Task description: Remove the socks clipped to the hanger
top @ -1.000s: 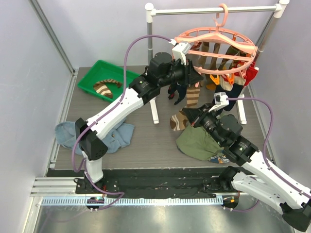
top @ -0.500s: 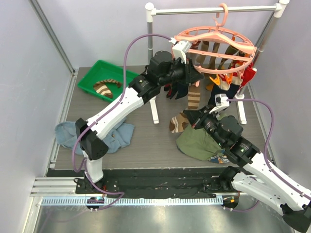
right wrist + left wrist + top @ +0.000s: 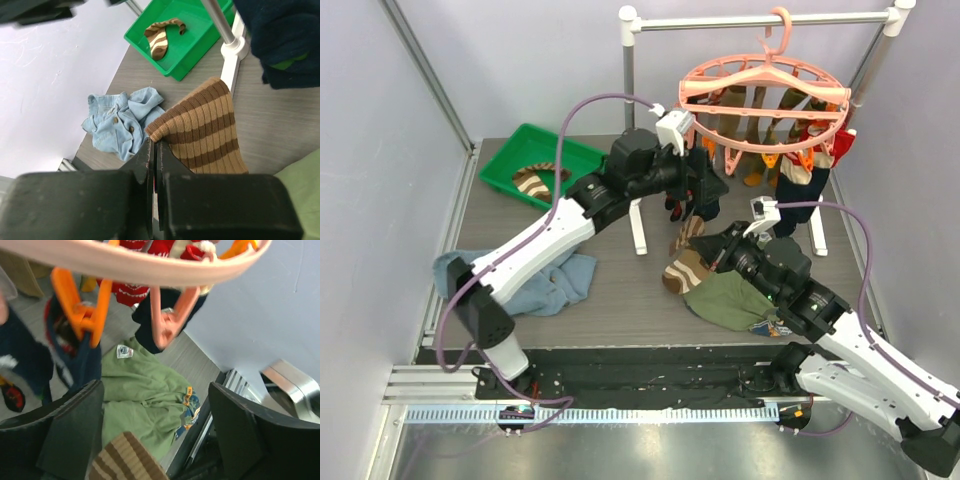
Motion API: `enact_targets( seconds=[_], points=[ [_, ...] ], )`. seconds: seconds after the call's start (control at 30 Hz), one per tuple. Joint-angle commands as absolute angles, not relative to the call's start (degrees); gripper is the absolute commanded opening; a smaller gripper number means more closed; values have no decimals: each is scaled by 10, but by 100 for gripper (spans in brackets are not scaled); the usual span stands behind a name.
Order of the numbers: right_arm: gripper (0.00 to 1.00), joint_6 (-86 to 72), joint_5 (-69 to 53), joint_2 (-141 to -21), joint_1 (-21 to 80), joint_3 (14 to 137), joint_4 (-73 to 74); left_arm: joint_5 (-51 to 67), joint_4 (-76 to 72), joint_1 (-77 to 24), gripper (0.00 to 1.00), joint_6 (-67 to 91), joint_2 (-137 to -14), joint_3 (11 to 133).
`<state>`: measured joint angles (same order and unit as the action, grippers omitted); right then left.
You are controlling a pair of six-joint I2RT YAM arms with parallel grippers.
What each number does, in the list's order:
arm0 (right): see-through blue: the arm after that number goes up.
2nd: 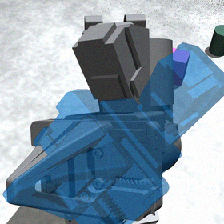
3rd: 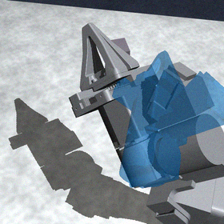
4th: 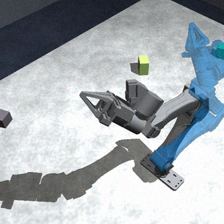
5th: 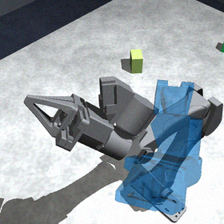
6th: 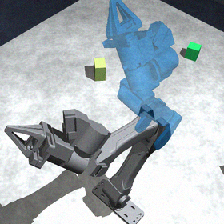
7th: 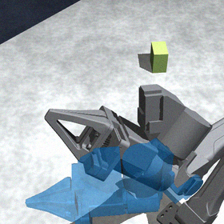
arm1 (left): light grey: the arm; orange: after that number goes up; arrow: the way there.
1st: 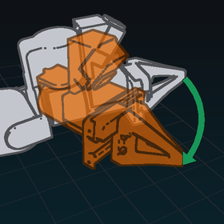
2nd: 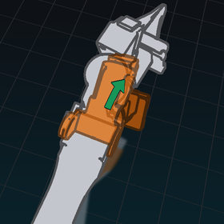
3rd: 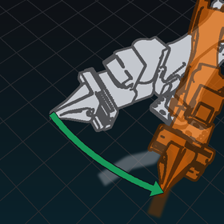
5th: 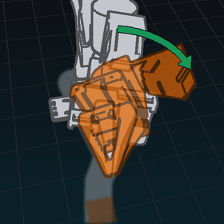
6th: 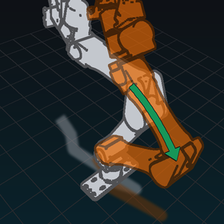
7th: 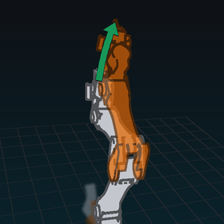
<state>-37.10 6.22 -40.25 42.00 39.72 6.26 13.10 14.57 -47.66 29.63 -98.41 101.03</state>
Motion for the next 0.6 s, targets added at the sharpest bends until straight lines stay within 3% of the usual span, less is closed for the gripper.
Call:
enact_targets(
  seconds=[0.0,0.27,0.57],
  points=[
    [1,-410,47,-407,422,405,31,142,134,-478,94,303,-883,926],
    [1,-442,58,-423,423,431,63,154,127,-478,98,258,-695,706],
    [1,-547,-17,-489,422,446,-21,154,140,-478,100,217,-627,628]
  ],
)
